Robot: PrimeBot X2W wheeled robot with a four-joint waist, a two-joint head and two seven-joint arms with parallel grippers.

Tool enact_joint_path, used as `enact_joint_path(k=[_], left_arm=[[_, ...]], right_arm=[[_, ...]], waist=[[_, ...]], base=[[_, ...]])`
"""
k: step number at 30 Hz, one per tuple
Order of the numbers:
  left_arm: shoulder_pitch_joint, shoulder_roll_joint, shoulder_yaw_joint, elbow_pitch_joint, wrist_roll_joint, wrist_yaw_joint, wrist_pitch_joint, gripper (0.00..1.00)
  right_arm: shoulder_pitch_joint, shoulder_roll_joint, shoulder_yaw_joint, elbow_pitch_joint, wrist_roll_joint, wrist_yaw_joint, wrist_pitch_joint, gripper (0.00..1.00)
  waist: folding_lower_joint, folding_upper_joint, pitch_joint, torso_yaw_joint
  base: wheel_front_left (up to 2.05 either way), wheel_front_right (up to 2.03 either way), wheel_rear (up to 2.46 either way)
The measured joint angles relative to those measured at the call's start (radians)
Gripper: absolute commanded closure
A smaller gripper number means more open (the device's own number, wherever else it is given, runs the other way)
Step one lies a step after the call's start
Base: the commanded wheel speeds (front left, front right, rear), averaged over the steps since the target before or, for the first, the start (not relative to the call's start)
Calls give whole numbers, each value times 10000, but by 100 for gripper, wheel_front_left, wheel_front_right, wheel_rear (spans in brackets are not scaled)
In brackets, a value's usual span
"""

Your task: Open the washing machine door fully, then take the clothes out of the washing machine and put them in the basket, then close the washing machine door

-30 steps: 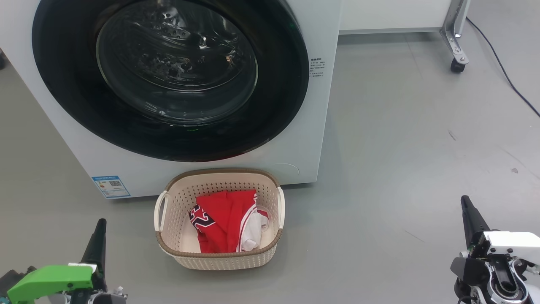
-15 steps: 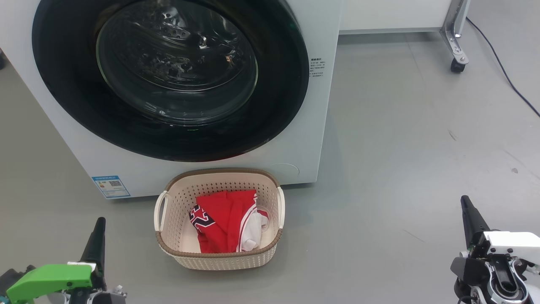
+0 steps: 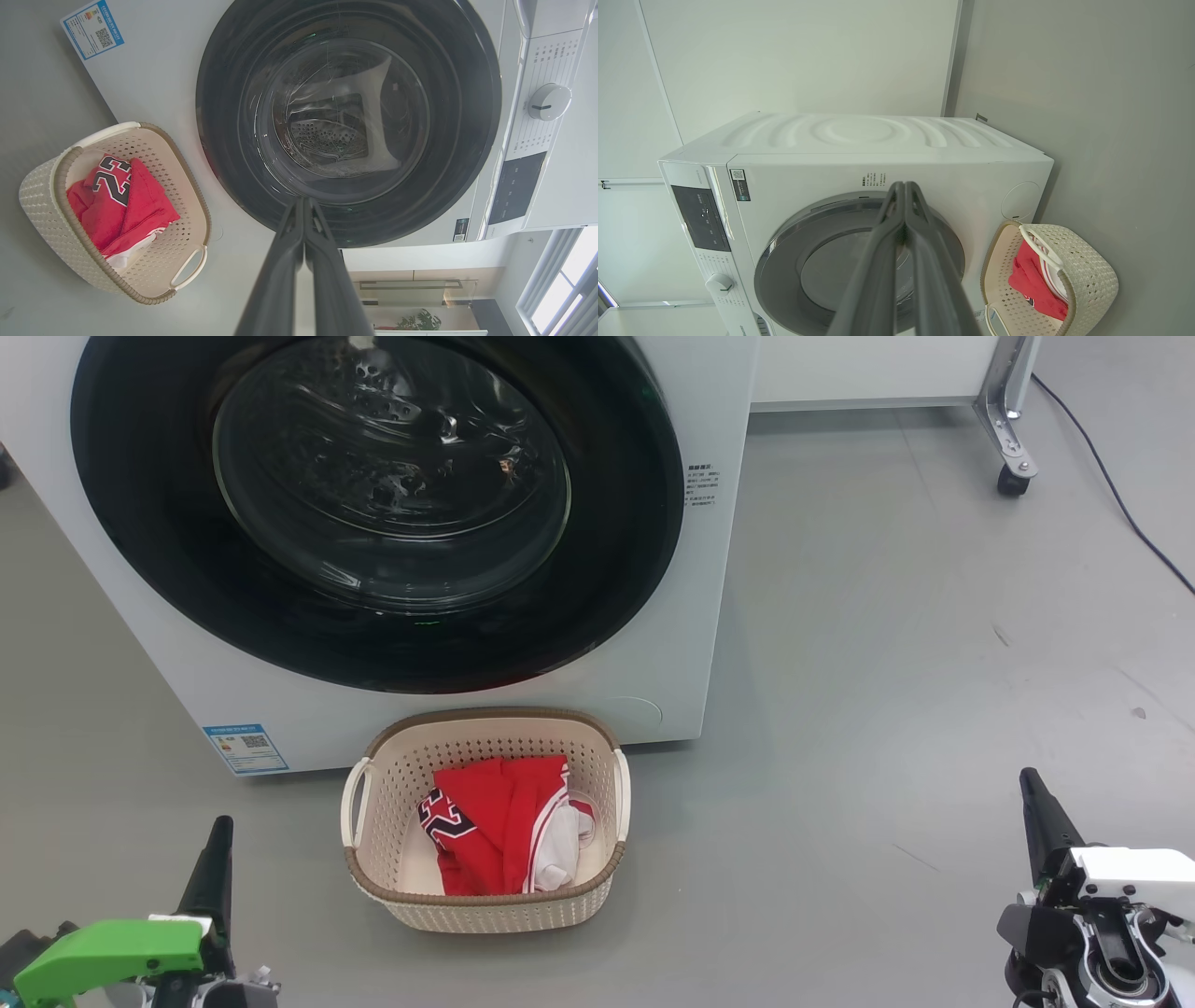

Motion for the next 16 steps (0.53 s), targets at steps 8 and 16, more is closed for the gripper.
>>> enact_joint_path(k=[8, 16], left_arm=[[-1, -4, 13, -4, 0, 0, 2, 100], [-1, -8, 21, -8, 0, 0, 2, 100]], right_arm=[[-1, 2, -8, -2, -2, 0, 0, 100], [-1, 6, -15, -6, -4, 0, 0, 100]], waist=[[0, 0, 1, 0], [0, 0, 2, 0]], base=[[0, 0, 0], [0, 0, 0]])
